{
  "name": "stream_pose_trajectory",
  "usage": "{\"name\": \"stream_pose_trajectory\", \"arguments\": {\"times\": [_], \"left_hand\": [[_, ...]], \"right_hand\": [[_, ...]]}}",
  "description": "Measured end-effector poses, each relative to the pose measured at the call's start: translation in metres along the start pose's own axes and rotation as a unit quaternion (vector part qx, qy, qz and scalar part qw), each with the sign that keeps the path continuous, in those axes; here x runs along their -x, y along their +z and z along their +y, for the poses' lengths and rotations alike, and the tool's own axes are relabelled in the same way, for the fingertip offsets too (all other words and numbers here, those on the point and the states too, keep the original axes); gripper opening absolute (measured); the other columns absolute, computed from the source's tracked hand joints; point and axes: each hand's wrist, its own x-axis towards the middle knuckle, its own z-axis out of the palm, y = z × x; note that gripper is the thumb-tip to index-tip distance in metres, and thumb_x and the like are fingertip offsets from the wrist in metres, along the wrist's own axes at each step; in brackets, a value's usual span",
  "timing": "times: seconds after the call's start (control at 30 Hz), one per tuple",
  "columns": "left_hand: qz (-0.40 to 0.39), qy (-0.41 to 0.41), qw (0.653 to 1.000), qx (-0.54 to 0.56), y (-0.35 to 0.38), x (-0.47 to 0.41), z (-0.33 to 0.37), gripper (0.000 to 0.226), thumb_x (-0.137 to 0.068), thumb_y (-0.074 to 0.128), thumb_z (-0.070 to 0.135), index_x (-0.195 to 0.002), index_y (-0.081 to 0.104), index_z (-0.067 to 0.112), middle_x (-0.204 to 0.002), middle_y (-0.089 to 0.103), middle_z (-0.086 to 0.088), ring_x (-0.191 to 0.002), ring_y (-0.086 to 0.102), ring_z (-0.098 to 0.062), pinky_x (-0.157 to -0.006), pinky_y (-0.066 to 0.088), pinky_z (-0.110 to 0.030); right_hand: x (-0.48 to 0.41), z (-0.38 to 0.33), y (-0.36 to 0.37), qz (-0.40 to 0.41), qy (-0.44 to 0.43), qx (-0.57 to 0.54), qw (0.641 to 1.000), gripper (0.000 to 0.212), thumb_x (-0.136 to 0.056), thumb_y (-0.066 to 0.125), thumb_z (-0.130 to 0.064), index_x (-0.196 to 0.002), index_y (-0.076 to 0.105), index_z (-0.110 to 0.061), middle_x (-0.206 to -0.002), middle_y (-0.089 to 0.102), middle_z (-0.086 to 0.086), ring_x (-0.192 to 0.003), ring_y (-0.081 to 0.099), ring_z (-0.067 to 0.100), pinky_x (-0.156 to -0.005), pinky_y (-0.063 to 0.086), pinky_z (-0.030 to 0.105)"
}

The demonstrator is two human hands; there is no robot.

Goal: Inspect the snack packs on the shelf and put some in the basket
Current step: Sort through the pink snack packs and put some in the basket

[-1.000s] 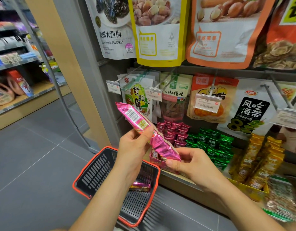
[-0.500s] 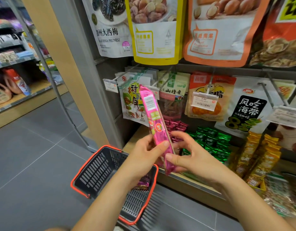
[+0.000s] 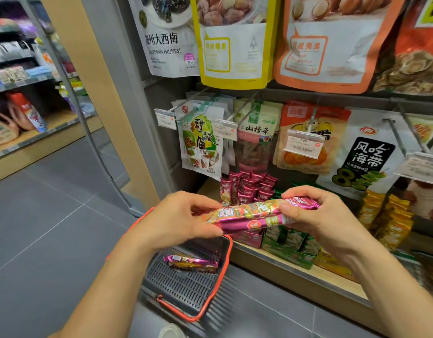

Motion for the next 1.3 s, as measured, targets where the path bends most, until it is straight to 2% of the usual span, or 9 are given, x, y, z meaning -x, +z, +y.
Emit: {"name": "stream_pose_trajectory", "arguments": {"times": [0.17, 0.4, 0.57, 0.7, 0.8, 0.97, 1.13, 1.23, 1.3], "left_hand": [[0.056, -0.014, 0.997, 0.059, -0.02, 0.007, -0.007, 0.038, -0.056, 0.089, 0.037, -0.091, 0.075, 0.04, -0.088, 0.074, 0.021, -0.081, 0.069, 0.001, -0.067, 0.048, -0.006], [0.171, 0.041, 0.942, 0.286, -0.023, 0.006, -0.008, 0.032, -0.052, 0.082, 0.017, -0.083, 0.08, 0.027, -0.084, 0.077, -0.005, -0.079, 0.075, -0.019, -0.067, 0.056, -0.02], [0.215, 0.079, 0.902, 0.366, -0.016, 0.0, -0.01, 0.027, -0.055, 0.079, 0.009, -0.08, 0.079, 0.021, -0.09, 0.077, -0.009, -0.084, 0.074, -0.02, -0.072, 0.056, -0.022], [0.235, 0.064, 0.88, 0.409, -0.012, -0.005, -0.012, 0.024, -0.061, 0.075, 0.008, -0.082, 0.081, 0.017, -0.093, 0.076, -0.01, -0.088, 0.072, -0.018, -0.075, 0.055, -0.021], [0.249, 0.029, 0.864, 0.436, -0.008, -0.007, -0.01, 0.018, -0.062, 0.072, 0.007, -0.074, 0.08, 0.017, -0.081, 0.076, -0.004, -0.079, 0.071, -0.013, -0.071, 0.054, -0.019], [0.175, 0.016, 0.887, 0.426, -0.011, -0.002, -0.009, 0.014, -0.068, 0.074, 0.017, -0.081, 0.078, 0.015, -0.078, 0.073, -0.007, -0.069, 0.068, -0.014, -0.062, 0.057, -0.021], [0.226, 0.007, 0.896, 0.381, -0.008, -0.003, -0.007, 0.006, -0.072, 0.073, 0.012, -0.068, 0.077, 0.014, -0.068, 0.071, -0.006, -0.061, 0.064, -0.013, -0.055, 0.053, -0.019], [0.231, -0.012, 0.879, 0.417, -0.008, -0.006, -0.012, 0.033, -0.088, 0.058, 0.0, -0.062, 0.071, 0.016, -0.067, 0.069, -0.002, -0.061, 0.062, -0.011, -0.056, 0.051, -0.02], [0.213, -0.011, 0.87, 0.444, -0.004, -0.007, -0.012, 0.046, -0.095, 0.045, -0.001, -0.059, 0.066, 0.02, -0.065, 0.066, 0.002, -0.06, 0.06, -0.01, -0.056, 0.049, -0.019]], "right_hand": [[-0.001, 0.002, -0.005, -0.011, 0.03, -0.095, 0.995, 0.03, -0.051, 0.084, -0.012, -0.079, 0.073, -0.012, -0.094, 0.07, 0.015, -0.079, 0.073, 0.028, -0.057, 0.057, 0.027], [0.0, 0.002, -0.008, -0.06, 0.079, -0.156, 0.983, 0.028, -0.058, 0.076, 0.001, -0.081, 0.07, -0.014, -0.089, 0.075, 0.011, -0.085, 0.073, 0.028, -0.058, 0.059, 0.03], [0.004, 0.005, -0.005, -0.124, 0.139, -0.097, 0.978, 0.051, -0.061, 0.081, -0.003, -0.11, 0.073, -0.013, -0.105, 0.073, 0.014, -0.096, 0.071, 0.031, -0.068, 0.061, 0.035], [0.009, 0.008, 0.001, -0.205, 0.197, 0.012, 0.959, 0.037, -0.071, 0.079, -0.014, -0.107, 0.074, -0.007, -0.108, 0.069, 0.025, -0.088, 0.07, 0.032, -0.058, 0.059, 0.026], [0.01, 0.01, 0.001, -0.194, 0.179, 0.02, 0.964, 0.035, -0.07, 0.08, -0.011, -0.104, 0.073, -0.006, -0.103, 0.07, 0.025, -0.083, 0.069, 0.032, -0.055, 0.056, 0.025], [0.01, 0.011, 0.003, -0.143, 0.129, 0.062, 0.979, 0.047, -0.062, 0.082, -0.008, -0.106, 0.066, -0.004, -0.091, 0.075, 0.013, -0.075, 0.07, 0.025, -0.056, 0.054, 0.025], [0.011, 0.012, 0.009, -0.116, 0.07, 0.148, 0.98, 0.042, -0.069, 0.085, -0.009, -0.104, 0.062, -0.014, -0.091, 0.075, 0.003, -0.07, 0.068, 0.011, -0.056, 0.051, 0.02], [0.011, 0.012, 0.009, -0.088, -0.005, 0.222, 0.971, 0.041, -0.066, 0.087, -0.021, -0.098, 0.062, -0.025, -0.093, 0.07, -0.013, -0.081, 0.065, 0.001, -0.068, 0.047, 0.009], [0.011, 0.01, 0.01, -0.085, -0.028, 0.218, 0.972, 0.043, -0.063, 0.086, -0.027, -0.098, 0.061, -0.026, -0.094, 0.068, -0.022, -0.084, 0.064, -0.003, -0.067, 0.045, 0.006]]}}
